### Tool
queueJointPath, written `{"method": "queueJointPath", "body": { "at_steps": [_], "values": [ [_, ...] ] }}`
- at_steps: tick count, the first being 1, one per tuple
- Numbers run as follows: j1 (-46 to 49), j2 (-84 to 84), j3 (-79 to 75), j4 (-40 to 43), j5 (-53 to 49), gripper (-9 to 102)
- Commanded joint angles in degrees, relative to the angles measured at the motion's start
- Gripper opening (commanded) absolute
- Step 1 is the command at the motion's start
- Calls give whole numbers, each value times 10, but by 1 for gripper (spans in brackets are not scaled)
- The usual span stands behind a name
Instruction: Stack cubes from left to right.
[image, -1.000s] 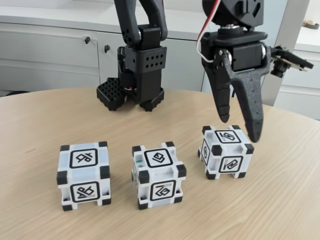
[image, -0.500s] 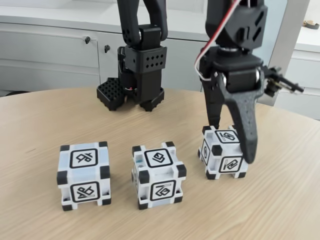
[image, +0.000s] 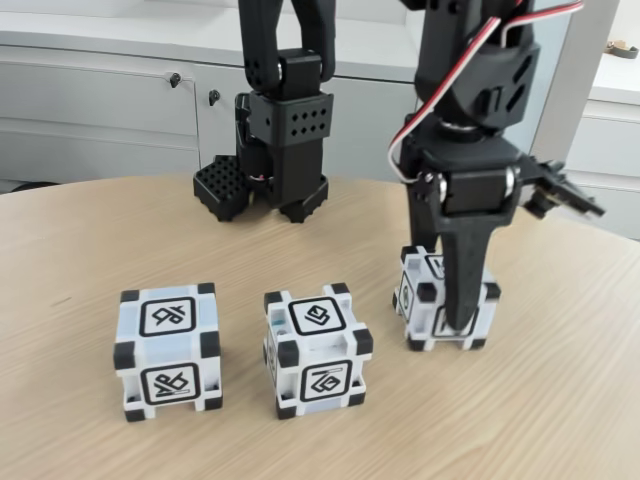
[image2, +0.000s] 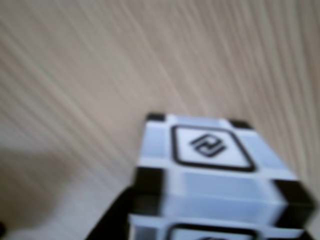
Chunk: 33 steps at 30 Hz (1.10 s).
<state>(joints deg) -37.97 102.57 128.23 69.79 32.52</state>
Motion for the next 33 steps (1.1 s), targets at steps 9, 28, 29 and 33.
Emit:
{"method": "queueJointPath", "body": {
  "at_steps": [9,28,29,33],
  "values": [
    [10,19,-16,-5,-25,0],
    [29,262,-13,6,-146,0],
    [40,265,-13,6,-153,0],
    [86,271,-13,6,-188,0]
  ]
}}
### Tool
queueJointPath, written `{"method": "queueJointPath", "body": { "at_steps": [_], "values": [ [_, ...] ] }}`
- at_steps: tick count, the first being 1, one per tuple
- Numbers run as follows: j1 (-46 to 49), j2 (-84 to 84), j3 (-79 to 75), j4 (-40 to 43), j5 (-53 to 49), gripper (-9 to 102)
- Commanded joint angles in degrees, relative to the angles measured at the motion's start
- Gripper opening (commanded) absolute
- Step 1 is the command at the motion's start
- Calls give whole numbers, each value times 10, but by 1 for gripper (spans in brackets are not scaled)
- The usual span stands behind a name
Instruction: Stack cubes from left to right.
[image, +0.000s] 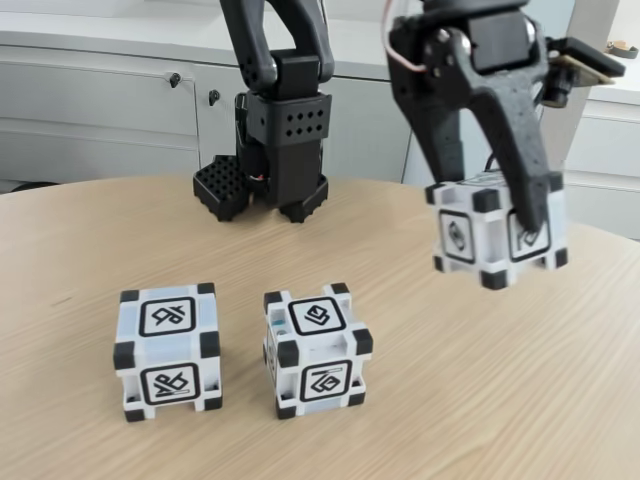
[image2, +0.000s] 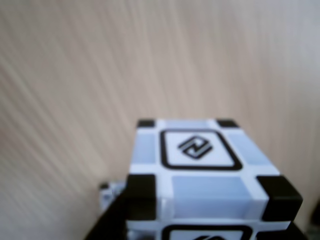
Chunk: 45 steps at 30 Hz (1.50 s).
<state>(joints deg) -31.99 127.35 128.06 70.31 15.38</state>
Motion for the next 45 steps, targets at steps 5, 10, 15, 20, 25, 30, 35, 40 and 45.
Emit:
{"method": "queueJointPath", "body": {
  "at_steps": [5,10,15,20,25,30,35,40,45],
  "values": [
    [75,23,-11,1,-54,0],
    [127,23,-11,1,-92,0],
    [179,23,-11,1,-125,0],
    [226,23,-11,2,-159,0],
    [271,23,-8,2,-192,0],
    [323,23,-5,2,-225,0],
    [367,22,-4,2,-261,0],
    [396,22,-4,2,-292,0],
    [442,15,-3,2,-327,0]
  ]
}}
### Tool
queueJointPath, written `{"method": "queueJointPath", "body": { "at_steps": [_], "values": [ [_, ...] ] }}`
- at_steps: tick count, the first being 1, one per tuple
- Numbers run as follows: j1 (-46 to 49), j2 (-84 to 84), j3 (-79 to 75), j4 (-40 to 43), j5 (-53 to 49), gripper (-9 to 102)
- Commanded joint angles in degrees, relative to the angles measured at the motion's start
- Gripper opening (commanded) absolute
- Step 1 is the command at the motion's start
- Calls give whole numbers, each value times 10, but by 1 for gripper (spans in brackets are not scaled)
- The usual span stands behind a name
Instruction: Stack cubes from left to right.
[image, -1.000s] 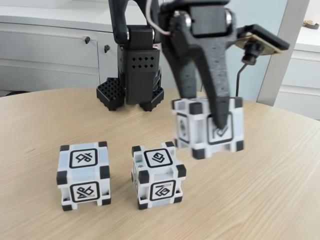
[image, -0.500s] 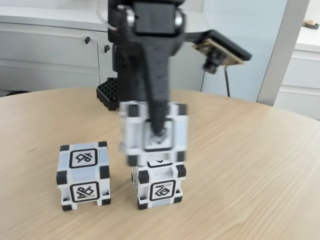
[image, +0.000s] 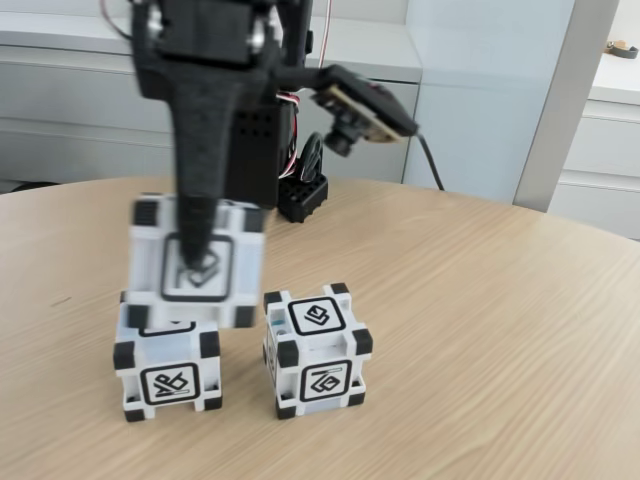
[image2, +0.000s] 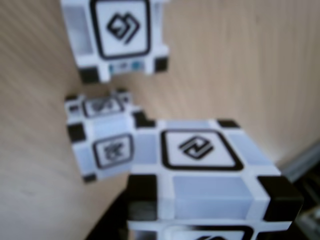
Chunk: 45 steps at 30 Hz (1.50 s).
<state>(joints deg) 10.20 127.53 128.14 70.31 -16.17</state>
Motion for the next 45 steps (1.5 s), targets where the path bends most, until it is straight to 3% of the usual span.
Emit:
{"method": "queueJointPath", "body": {
  "at_steps": [1,8,16,45],
  "values": [
    [26,11,-4,2,-13,0],
    [30,8,-3,5,-7,0],
    [29,9,-4,110,4,0],
    [86,11,-4,110,-27,3]
  ]
}}
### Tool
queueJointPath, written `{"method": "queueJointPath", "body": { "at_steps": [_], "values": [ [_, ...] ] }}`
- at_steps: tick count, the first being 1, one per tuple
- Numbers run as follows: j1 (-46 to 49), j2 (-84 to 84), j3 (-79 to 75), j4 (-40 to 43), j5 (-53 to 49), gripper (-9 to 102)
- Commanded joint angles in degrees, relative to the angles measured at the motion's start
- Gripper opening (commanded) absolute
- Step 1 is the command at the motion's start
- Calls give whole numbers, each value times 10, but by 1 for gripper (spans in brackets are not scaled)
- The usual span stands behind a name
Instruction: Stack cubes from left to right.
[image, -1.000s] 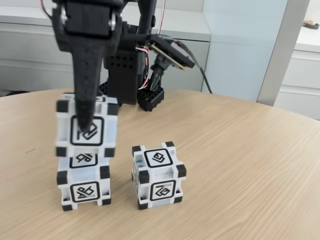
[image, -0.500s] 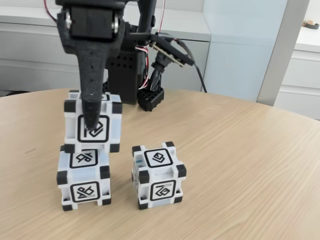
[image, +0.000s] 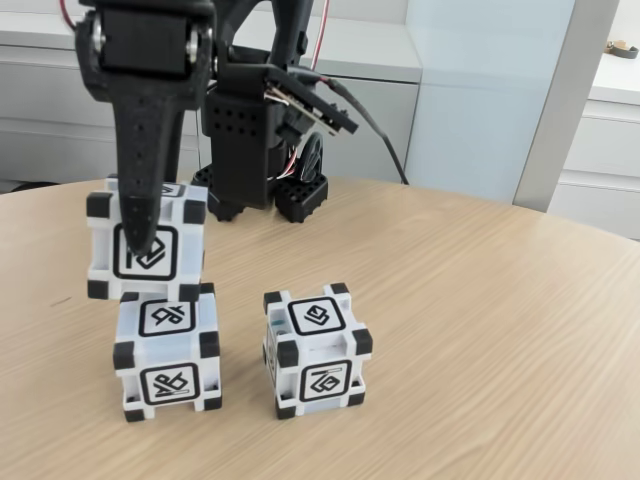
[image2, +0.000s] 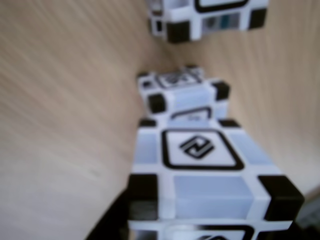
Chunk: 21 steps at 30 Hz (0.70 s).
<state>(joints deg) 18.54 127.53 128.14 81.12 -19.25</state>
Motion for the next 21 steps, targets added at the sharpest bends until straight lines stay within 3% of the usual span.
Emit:
{"method": "queueJointPath", "body": {
  "at_steps": [1,14,21],
  "values": [
    [1,14,-4,2,3,6],
    [-8,20,-4,2,-1,28],
    [-8,21,-4,2,-10,33]
  ]
}}
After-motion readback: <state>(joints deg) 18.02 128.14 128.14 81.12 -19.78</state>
